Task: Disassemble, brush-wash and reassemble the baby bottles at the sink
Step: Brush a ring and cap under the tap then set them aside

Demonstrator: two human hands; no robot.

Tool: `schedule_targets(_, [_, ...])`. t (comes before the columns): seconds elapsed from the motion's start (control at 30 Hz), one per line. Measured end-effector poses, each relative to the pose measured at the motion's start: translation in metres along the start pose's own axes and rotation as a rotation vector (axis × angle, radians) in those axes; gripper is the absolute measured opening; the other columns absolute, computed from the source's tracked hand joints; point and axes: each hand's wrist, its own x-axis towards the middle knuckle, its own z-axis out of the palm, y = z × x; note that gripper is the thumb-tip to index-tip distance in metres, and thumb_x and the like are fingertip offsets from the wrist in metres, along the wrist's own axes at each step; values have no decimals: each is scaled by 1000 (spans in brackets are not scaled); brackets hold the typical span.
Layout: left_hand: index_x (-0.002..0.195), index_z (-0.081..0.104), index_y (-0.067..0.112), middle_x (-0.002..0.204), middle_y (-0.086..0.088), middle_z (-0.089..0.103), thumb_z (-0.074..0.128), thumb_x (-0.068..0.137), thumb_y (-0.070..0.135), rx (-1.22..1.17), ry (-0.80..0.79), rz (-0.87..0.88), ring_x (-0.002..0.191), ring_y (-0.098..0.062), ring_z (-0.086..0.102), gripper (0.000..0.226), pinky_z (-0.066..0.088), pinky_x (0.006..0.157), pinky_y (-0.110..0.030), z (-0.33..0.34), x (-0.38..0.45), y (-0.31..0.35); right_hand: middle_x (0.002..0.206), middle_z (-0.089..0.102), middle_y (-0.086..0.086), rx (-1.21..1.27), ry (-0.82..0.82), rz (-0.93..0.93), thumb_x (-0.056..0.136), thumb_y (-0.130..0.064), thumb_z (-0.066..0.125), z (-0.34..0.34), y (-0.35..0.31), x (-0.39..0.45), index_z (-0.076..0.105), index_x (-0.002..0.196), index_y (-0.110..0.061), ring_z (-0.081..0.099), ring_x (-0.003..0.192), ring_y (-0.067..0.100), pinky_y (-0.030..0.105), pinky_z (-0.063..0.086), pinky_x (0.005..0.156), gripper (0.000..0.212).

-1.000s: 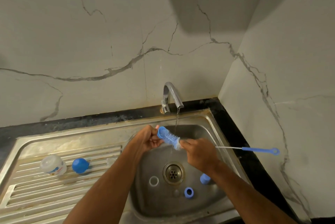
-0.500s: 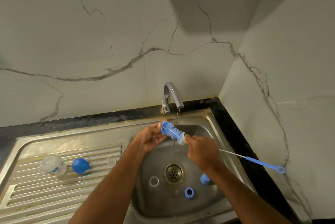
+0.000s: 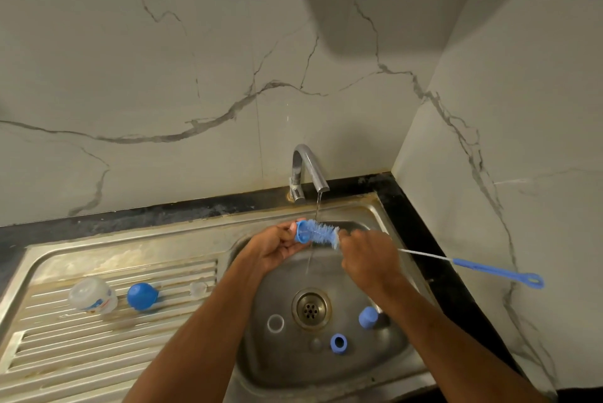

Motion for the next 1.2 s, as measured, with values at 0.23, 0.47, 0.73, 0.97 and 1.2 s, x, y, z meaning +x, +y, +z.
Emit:
schedule_targets(0.23, [128, 60, -4, 121, -24, 65, 46, 99, -5, -35, 92, 42, 107, -33, 66, 32, 58, 85, -39, -8, 3, -3, 89, 72, -1, 392, -164, -26, 89, -29, 65, 11, -14, 3, 72, 102, -18, 67, 76, 10, 29, 57, 70, 19])
schedule_targets(0.47, [127, 53, -2, 120, -27, 67, 50, 99, 3, -211, 96, 39, 108, -38, 70, 29, 58, 91, -43, -5, -2, 4, 85, 74, -7, 737, -126, 283, 94, -25, 64, 22, -2, 13, 77, 98, -22, 65, 71, 0, 19, 52, 64, 13])
schedule_targets(0.73, [127, 55, -10, 120, -29, 65, 47, 98, 4, -342, 81, 27, 113, -41, 64, 33, 55, 86, -46, 7, 3, -7, 86, 73, -4, 454, 63, 242, 91, -25, 63, 30, -43, -12, 69, 108, -22, 64, 71, 6, 10, 35, 57, 18])
schedule_targets(0.97, [121, 53, -9, 126, -30, 61, 43, 93, -4, -416, 107, 27, 114, -42, 63, 30, 55, 92, -49, 28, 6, -15, 91, 72, -2, 421, 21, 353, 90, -28, 65, 27, -51, 6, 66, 118, -22, 68, 76, 11, 21, 51, 61, 29])
schedule_targets(1.2, [131, 51, -9, 132, -32, 58, 38, 93, -7, -391, 156, 56, 114, -41, 59, 40, 54, 92, -41, 28, 10, -19, 77, 66, -7, 446, 8, 363, 90, -22, 60, 38, -59, -2, 67, 102, -24, 52, 60, 4, 10, 25, 49, 14])
